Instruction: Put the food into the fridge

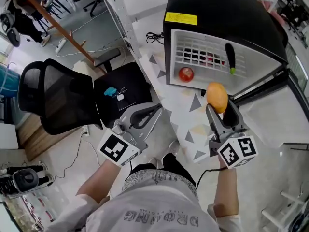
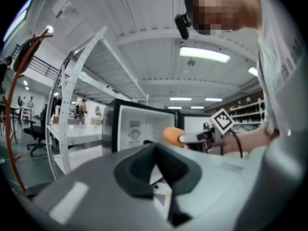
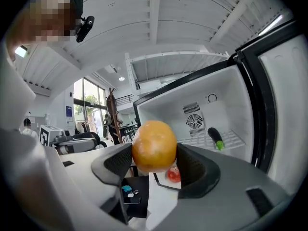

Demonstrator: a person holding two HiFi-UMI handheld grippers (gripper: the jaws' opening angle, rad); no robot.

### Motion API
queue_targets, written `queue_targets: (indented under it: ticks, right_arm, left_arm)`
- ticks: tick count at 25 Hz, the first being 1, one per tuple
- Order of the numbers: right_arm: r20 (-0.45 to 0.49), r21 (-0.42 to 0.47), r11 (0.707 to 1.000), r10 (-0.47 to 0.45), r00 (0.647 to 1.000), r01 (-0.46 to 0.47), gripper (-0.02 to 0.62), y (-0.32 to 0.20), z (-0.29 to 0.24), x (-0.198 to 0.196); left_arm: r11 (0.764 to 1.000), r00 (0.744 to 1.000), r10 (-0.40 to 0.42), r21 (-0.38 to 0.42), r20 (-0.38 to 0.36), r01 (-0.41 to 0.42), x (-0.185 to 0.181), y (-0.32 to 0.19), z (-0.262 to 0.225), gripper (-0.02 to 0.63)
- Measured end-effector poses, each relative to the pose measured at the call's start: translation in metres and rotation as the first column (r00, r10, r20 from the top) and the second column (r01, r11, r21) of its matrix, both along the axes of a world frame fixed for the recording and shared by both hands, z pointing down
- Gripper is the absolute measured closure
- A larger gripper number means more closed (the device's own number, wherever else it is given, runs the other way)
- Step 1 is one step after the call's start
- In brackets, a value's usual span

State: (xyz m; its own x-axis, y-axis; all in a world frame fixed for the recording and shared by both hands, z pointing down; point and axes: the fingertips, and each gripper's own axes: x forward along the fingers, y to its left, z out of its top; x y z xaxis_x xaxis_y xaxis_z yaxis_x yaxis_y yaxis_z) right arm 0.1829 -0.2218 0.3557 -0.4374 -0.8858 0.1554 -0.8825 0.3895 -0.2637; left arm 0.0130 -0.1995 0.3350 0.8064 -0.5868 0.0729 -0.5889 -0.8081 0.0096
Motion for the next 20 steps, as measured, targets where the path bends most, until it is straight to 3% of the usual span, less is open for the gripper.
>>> queue_targets:
  ticks: [9, 20]
  right_arm:
    - [-0.050, 0.008, 0.998, -0.064, 0.997, 0.065, 0.308, -0.063, 0.011, 0.017]
    - [-0.080, 0.003, 0.997, -0.077, 0.994, 0.077, 0.308, -0.112, 0.019, 0.020]
  left_arm:
    - [0.997, 0.997, -0.077, -0.027, -0.005, 0.077, 0.019, -0.033, 0.018, 0.598]
    - [0.994, 0.995, -0.098, -0.046, -0.012, 0.097, 0.020, -0.050, 0.031, 0.598]
